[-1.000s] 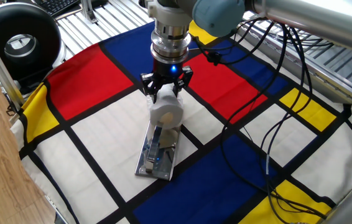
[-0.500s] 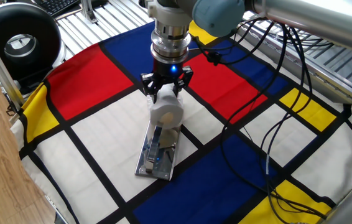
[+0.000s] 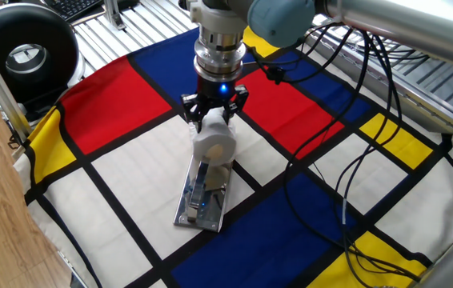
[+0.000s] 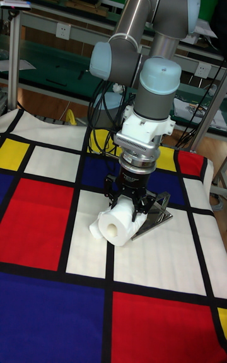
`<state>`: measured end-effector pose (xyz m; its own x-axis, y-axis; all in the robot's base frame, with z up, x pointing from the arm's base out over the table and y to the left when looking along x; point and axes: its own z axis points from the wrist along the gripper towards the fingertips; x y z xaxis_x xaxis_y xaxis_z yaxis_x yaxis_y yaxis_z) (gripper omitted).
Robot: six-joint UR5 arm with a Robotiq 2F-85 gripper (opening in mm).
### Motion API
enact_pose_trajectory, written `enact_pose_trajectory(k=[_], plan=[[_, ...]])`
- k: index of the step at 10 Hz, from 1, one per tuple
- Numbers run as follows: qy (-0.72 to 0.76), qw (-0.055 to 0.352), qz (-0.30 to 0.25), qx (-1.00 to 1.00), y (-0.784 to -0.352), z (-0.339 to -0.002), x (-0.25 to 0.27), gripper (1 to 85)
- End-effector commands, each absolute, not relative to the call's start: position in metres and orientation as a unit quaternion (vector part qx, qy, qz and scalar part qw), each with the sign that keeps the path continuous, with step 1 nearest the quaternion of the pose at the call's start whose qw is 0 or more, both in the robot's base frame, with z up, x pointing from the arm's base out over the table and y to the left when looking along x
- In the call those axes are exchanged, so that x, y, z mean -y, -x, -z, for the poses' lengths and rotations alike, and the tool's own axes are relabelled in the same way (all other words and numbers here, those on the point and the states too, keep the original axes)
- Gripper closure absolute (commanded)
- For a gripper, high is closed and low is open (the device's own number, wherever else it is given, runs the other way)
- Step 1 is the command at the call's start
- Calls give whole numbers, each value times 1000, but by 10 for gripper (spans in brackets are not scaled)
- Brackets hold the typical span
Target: Put the toilet paper on its holder
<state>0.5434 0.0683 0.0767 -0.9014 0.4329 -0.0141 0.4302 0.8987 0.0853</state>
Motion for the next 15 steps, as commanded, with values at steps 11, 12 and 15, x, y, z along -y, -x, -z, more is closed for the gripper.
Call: enact_pose_trajectory(k=[11, 12, 15], plan=[[-133, 16, -36, -990, -542, -78, -66, 843], [-130, 16, -35, -991, -542, -78, -66, 843], [-113, 10, -41, -993, -538, -78, -69, 843]])
